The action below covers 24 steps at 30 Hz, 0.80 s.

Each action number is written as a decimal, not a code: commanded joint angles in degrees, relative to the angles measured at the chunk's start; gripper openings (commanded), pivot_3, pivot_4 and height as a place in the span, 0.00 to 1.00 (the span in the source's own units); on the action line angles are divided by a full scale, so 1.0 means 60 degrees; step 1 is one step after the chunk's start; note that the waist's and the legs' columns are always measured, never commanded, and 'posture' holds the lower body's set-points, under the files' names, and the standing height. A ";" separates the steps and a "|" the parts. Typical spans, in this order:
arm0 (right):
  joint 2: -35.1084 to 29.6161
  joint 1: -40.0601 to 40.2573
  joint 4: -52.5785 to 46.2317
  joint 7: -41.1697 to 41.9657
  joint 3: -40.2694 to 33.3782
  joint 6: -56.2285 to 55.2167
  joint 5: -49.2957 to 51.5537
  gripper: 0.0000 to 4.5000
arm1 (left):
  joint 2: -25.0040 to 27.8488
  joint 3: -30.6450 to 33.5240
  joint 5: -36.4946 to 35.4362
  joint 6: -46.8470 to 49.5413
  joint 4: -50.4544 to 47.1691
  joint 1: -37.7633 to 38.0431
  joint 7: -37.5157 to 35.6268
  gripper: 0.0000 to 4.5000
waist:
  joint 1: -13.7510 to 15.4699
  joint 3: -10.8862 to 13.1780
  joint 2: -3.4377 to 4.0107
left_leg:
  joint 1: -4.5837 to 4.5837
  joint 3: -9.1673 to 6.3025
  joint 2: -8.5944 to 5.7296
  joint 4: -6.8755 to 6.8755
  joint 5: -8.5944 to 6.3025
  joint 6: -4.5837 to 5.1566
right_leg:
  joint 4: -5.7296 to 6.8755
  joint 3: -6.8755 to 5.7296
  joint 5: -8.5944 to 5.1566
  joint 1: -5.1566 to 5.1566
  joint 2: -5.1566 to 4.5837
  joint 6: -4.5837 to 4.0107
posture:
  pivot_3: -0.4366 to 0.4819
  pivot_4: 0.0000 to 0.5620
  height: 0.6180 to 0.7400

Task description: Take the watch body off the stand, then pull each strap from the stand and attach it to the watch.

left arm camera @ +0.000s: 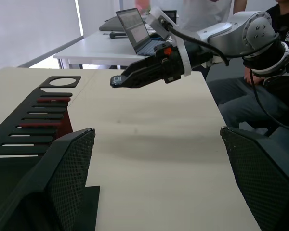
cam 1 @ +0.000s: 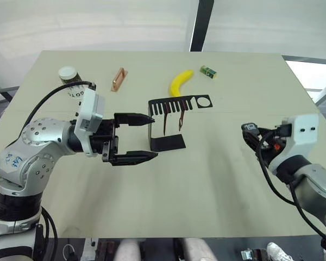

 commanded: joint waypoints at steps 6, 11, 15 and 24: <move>0.0361 0.1016 0.1030 0.1336 0.0550 -0.1609 -0.2070 0.36 | -0.0100 -0.0232 0.0309 -0.0403 -0.0666 0.0409 0.0069 1.00 | 0.0007 0.0000 0.0000 | 0.0002 0.0001 -0.0002 0.0001 0.0001 -0.0002 | 0.0001 0.0003 0.0000 0.0000 0.0003 0.0000 | 0.48 0.27 1.00; 0.0574 0.1190 0.1690 0.1878 0.0924 -0.2201 -0.2896 0.36 | -0.0045 -0.0270 0.0423 -0.0504 -0.0756 0.0611 0.0006 1.00 | 0.0009 0.0000 0.0000 | 0.0005 0.0002 -0.0003 0.0001 0.0001 -0.0002 | 0.0004 0.0004 0.0000 0.0001 0.0003 0.0000 | 0.48 0.27 1.00; 0.0939 0.1245 0.2203 0.2121 0.1071 -0.2559 -0.3410 0.36 | -0.0095 -0.0335 0.0480 -0.0542 -0.0764 0.0597 -0.0010 1.00 | 0.0021 0.0000 0.0000 | 0.0006 0.0002 -0.0005 0.0002 0.0001 -0.0002 | 0.0008 0.0004 0.0000 0.0001 0.0001 0.0000 | 0.48 0.27 1.00; 0.1183 0.1139 0.2889 0.2737 0.1417 -0.2958 -0.4317 0.36 | 0.0037 -0.0340 0.0644 -0.0707 -0.0699 0.0732 -0.0226 1.00 | 0.0012 0.0000 0.0001 | 0.0015 0.0004 -0.0006 0.0002 0.0001 -0.0002 | 0.0024 0.0005 0.0000 0.0002 0.0002 0.0000 | 0.48 0.27 1.00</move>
